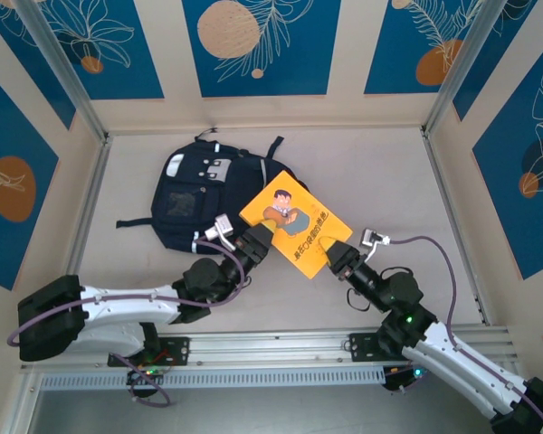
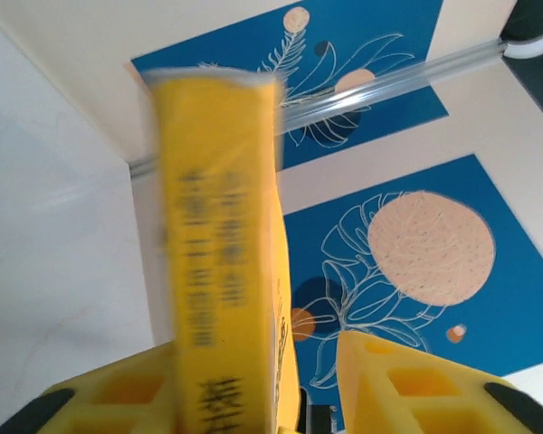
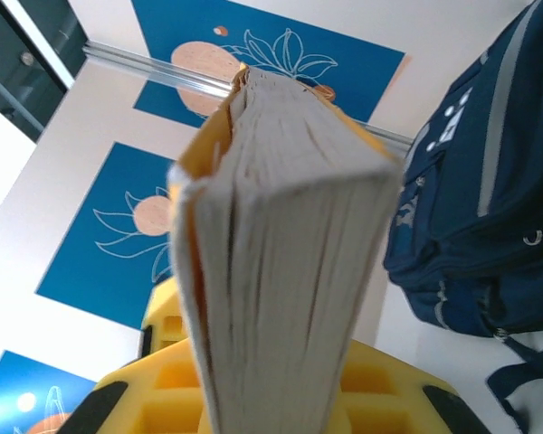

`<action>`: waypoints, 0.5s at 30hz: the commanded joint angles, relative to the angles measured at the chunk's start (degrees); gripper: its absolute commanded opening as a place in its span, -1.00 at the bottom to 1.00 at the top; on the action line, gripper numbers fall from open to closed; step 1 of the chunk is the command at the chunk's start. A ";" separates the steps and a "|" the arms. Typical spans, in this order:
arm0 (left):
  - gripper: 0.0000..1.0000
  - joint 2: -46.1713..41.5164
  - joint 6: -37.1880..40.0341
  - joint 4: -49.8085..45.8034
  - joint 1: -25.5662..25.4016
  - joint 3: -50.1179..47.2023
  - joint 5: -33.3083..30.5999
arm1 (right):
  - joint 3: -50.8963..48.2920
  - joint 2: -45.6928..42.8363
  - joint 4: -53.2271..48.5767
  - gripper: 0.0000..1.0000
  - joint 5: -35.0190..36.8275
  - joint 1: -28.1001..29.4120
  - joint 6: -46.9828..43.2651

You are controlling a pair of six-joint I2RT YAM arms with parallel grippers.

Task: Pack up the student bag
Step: Turn over the book.

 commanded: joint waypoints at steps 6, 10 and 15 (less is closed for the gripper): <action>0.33 -18.01 9.92 -15.60 3.11 -4.23 4.42 | 1.52 -5.08 -10.55 -1.00 -7.89 -3.65 -0.50; 0.36 -28.01 8.13 -32.10 6.27 -5.47 5.22 | 2.17 -5.09 -14.28 -1.00 -15.69 -7.20 0.94; 0.32 -32.48 4.04 -29.84 8.72 -12.04 11.52 | 2.24 -5.07 -15.02 -1.00 -22.42 -10.42 2.99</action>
